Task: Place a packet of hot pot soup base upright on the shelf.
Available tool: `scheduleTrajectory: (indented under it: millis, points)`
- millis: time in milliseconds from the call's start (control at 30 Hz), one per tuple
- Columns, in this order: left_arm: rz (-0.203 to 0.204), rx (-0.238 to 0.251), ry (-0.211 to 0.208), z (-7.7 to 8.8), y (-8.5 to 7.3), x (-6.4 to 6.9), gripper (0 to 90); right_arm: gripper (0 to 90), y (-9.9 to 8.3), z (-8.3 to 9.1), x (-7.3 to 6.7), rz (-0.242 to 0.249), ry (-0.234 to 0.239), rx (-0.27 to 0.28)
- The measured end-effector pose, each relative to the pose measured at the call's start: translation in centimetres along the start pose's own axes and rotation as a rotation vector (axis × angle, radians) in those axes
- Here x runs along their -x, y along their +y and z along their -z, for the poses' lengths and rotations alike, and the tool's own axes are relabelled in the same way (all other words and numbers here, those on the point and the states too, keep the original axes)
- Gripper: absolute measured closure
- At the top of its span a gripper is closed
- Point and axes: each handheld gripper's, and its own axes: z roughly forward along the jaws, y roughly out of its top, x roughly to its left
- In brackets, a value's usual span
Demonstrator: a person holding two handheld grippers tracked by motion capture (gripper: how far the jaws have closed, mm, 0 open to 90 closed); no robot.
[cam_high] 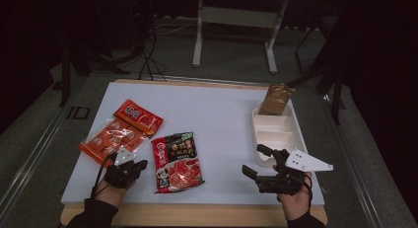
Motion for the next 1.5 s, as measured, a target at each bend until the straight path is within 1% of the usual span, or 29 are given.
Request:
scheduleTrajectory:
  millis: [33,67,100,133,200,300,333,367,400,433,500,633,700,800,900,1000,1100,1167,1233,1267,1300,1367,1500]
  points:
    - [-0.016,-0.012,0.017,-0.3,0.1,0.1,89.9,14.7,-0.2,-0.1,0.1,-0.003,0.005,-0.007]
    - [-0.032,-0.027,0.031,-0.6,0.1,0.1,89.9,14.7,-0.4,-0.2,0.1,-0.012,0.020,-0.014]
    - [-0.035,-0.042,0.028,-0.9,0.3,0.1,89.9,14.6,-0.6,-0.3,0.1,-0.014,0.021,-0.023]
    - [-0.037,-0.042,0.031,-1.2,0.4,0.1,89.9,14.6,-0.7,-0.4,0.0,-0.004,0.018,-0.037]
    - [-0.041,-0.053,0.033,-1.8,0.6,0.0,89.9,14.6,-1.0,-0.5,-0.1,0.012,0.026,-0.048]
    - [-0.042,-0.060,0.033,-2.5,0.9,-0.1,89.9,14.6,-1.1,-0.4,-0.3,0.028,0.027,-0.044]
    - [-0.040,-0.062,0.032,-2.7,1.0,-0.1,89.9,14.6,-1.1,-0.4,-0.3,0.033,0.026,-0.037]
    - [-0.046,-0.068,0.033,-2.9,1.0,0.0,89.9,14.6,-1.1,-0.3,-0.3,0.040,0.023,-0.029]
    - [-0.054,-0.072,0.031,-3.2,1.1,0.1,89.9,14.6,-1.0,-0.3,-0.3,0.040,0.023,-0.026]
    - [-0.047,-0.072,0.022,-3.4,1.2,0.1,89.9,14.6,-1.0,-0.3,-0.3,0.036,0.027,-0.023]
    - [-0.056,-0.082,0.017,-3.7,1.4,0.3,89.9,14.6,-1.1,-0.3,-0.2,0.023,0.037,-0.026]
    - [-0.056,-0.085,0.009,-4.0,1.6,0.5,89.9,14.7,-1.2,-0.3,-0.4,0.028,0.056,-0.043]
    - [-0.053,-0.088,-0.001,-4.0,1.7,0.6,89.9,14.7,-1.2,-0.3,-0.4,0.040,0.053,-0.044]
    - [-0.054,-0.089,-0.016,-4.3,1.9,0.8,89.9,14.7,-1.1,-0.2,-0.4,0.039,0.048,-0.029]
    - [-0.069,-0.093,-0.041,-4.6,2.2,1.6,89.9,14.7,-1.0,-0.1,-0.4,0.042,0.042,-0.027]
    - [-0.070,-0.093,-0.067,-5.1,2.5,2.5,89.9,14.7,-1.0,0.0,-0.2,0.040,0.039,-0.029]
    - [-0.078,-0.100,-0.095,-5.5,2.9,3.5,89.9,14.9,-1.1,-0.1,-0.1,0.024,0.047,-0.035]
    - [-0.097,-0.108,-0.114,-5.6,3.0,4.2,89.9,14.9,-1.2,0.0,-0.1,0.033,0.040,-0.039]
    - [-0.105,-0.109,-0.133,-5.7,2.9,4.9,89.8,14.9,-1.2,0.0,0.0,0.036,0.038,-0.039]
    - [-0.105,-0.109,-0.133,-5.7,2.9,4.9,89.9,14.9,-1.2,0.1,0.0,0.038,0.035,-0.038]
    - [-0.127,-0.119,-0.143,-5.7,2.9,5.7,89.9,14.9,-1.2,0.1,0.0,0.038,0.033,-0.036]
    - [-0.149,-0.127,-0.165,-5.6,2.8,6.2,89.9,14.9,-1.1,0.2,0.1,0.042,0.030,-0.033]
    - [-0.165,-0.134,-0.191,-5.7,2.8,7.1,89.8,14.9,-1.2,0.2,0.2,0.034,0.031,-0.033]
